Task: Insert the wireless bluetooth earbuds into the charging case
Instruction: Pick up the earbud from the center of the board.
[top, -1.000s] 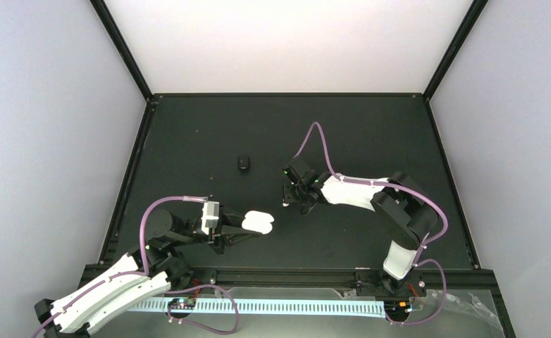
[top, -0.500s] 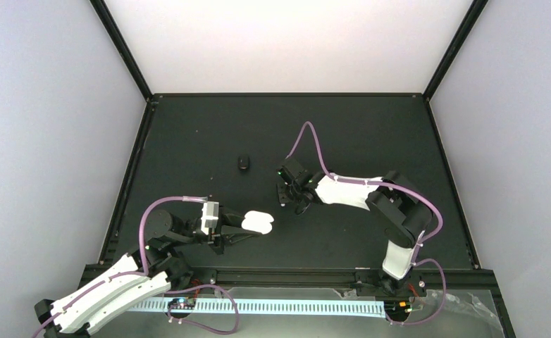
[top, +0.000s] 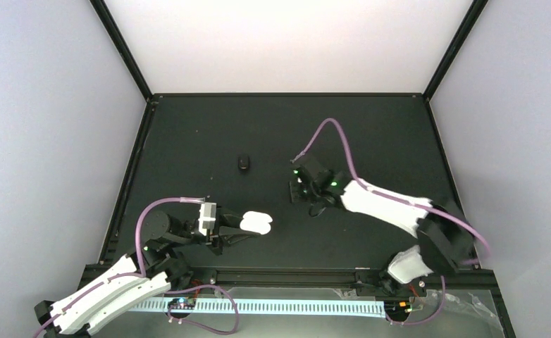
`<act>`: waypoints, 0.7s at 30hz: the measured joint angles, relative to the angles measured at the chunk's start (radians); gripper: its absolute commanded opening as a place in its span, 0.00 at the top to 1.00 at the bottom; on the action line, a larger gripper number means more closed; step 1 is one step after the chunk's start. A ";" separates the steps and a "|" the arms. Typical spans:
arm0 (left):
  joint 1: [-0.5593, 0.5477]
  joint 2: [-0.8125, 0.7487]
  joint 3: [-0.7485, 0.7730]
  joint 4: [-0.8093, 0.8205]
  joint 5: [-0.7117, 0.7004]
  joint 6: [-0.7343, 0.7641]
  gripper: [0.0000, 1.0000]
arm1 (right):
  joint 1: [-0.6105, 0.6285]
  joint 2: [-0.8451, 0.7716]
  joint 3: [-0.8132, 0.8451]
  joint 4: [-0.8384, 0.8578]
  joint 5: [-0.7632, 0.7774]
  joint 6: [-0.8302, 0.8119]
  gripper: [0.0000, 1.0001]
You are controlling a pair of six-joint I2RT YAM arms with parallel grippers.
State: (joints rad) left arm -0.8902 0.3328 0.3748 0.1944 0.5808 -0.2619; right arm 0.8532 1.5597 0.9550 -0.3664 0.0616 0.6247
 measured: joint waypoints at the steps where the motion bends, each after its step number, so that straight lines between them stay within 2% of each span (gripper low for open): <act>1: 0.000 -0.002 0.000 0.000 0.000 0.000 0.98 | 0.000 -0.068 -0.004 -0.025 0.002 -0.015 0.99; 7: 0.000 -0.006 0.000 0.008 0.012 0.000 0.98 | 0.000 -0.523 0.013 -0.178 -0.002 -0.189 0.99; 11: 0.000 0.010 0.000 0.047 0.047 0.000 0.98 | -0.001 -0.765 0.146 -0.324 -0.102 -0.353 0.99; 15: 0.000 0.056 0.000 0.093 0.076 -0.001 0.98 | -0.001 -0.827 0.338 -0.430 -0.274 -0.478 0.99; 21: 0.000 0.163 0.037 0.114 0.120 0.000 0.99 | 0.020 -0.760 0.484 -0.581 -0.476 -0.588 0.99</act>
State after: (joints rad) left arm -0.8902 0.4953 0.4118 0.3080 0.7010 -0.2623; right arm 0.8730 0.7994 1.4391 -0.9478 -0.4149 0.0368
